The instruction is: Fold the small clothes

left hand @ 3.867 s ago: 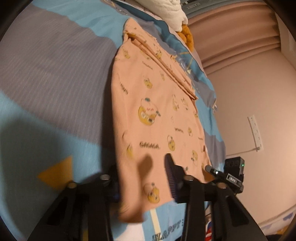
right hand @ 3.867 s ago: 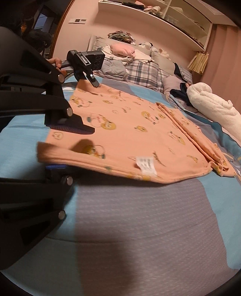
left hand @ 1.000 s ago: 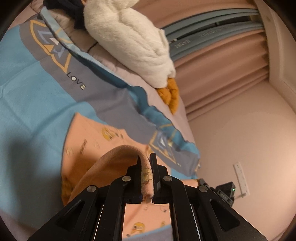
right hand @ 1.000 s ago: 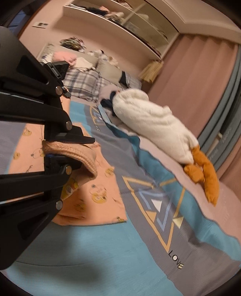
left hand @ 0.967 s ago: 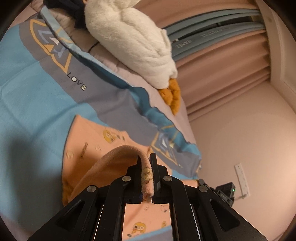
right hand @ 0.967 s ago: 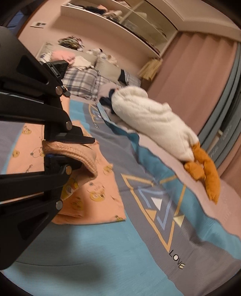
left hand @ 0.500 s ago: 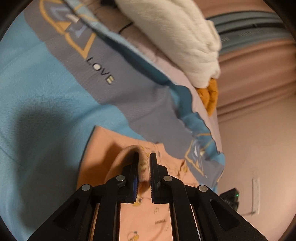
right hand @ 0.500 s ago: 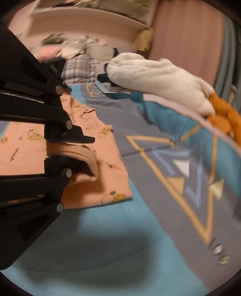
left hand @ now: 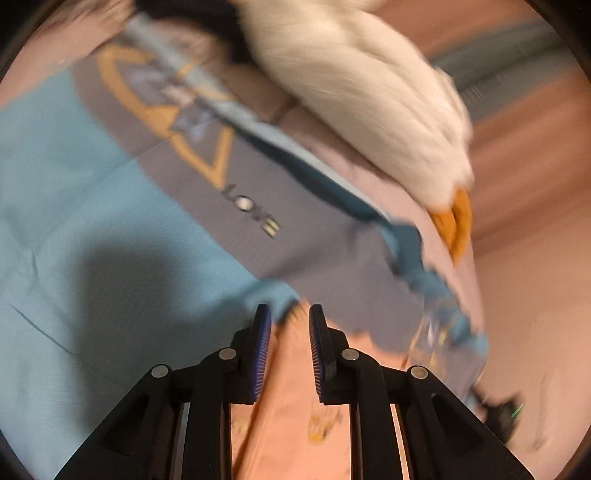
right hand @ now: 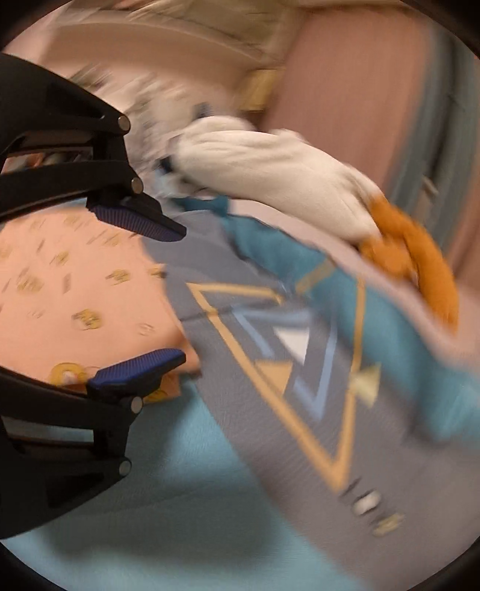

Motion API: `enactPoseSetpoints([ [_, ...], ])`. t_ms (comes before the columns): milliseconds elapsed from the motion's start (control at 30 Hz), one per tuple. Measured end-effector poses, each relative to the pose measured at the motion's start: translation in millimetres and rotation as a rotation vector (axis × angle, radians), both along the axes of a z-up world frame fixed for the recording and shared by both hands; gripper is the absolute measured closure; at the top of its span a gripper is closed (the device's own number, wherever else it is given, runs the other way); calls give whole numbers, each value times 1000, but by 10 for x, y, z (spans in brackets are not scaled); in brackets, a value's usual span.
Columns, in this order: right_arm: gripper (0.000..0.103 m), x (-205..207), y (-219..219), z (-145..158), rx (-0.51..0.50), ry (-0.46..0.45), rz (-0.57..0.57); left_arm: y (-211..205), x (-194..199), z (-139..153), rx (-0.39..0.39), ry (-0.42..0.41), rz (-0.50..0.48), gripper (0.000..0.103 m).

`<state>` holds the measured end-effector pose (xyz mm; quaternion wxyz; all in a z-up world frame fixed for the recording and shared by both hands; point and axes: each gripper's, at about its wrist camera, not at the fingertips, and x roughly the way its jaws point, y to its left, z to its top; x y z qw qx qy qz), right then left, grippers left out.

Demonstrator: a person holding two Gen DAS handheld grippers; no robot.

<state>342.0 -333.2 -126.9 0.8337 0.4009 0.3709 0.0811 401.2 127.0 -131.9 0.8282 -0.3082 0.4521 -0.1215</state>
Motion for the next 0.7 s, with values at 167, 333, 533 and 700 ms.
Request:
enactPoseSetpoints([
  [167, 75, -396, 632, 172, -367, -50, 255, -429, -529, 96, 162, -115, -287, 86],
  [333, 78, -665, 955, -6, -518, -40, 385, -686, -844, -116, 300, -123, -386, 86],
  [533, 80, -763, 1050, -295, -694, 40, 402, -636, -952, -330, 286, -83, -354, 87],
  [700, 74, -1070, 1060, -144, -608, -6, 400, -554, -1233, -290, 275, -74, -334, 86],
])
